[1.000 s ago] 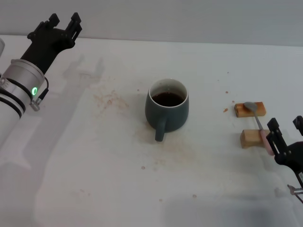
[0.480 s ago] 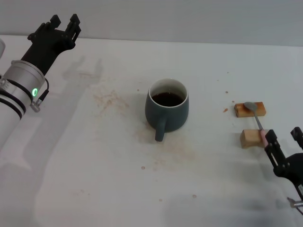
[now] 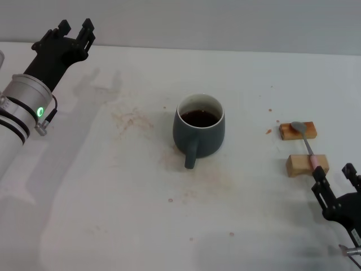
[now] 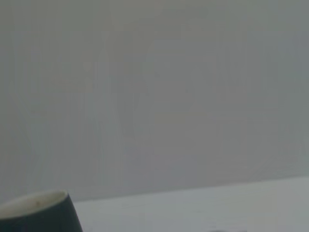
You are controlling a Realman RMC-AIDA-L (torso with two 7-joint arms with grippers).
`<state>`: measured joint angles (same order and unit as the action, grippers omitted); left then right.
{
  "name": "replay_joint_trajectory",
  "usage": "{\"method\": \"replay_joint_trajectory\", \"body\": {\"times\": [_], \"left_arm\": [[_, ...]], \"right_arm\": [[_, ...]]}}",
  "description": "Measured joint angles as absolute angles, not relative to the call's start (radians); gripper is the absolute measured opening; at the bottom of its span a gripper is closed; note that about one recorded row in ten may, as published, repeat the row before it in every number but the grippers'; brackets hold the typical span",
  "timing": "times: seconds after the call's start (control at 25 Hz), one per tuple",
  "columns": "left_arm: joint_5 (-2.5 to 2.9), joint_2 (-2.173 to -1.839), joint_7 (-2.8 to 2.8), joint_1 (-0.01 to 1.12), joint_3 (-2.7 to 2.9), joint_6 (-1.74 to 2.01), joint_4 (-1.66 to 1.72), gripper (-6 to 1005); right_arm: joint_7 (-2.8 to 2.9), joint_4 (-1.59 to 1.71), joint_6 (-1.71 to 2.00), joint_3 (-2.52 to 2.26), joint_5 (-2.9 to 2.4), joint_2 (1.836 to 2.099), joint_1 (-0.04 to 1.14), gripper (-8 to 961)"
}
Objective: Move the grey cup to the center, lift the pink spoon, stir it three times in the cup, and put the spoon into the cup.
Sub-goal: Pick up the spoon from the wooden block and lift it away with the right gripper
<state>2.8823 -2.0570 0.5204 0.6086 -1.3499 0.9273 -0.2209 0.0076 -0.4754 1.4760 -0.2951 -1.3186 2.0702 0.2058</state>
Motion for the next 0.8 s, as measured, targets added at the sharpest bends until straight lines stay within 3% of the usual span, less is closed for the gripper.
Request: {"method": "replay_joint_trajectory", "body": {"times": [0.8], "left_arm": [[2.882, -2.06, 0.522, 0.607, -1.35, 0.925, -0.221, 552]], "right_arm": [[0.011, -0.469, 1.413, -0.287, -1.315, 2.07, 0.225, 599]]}}
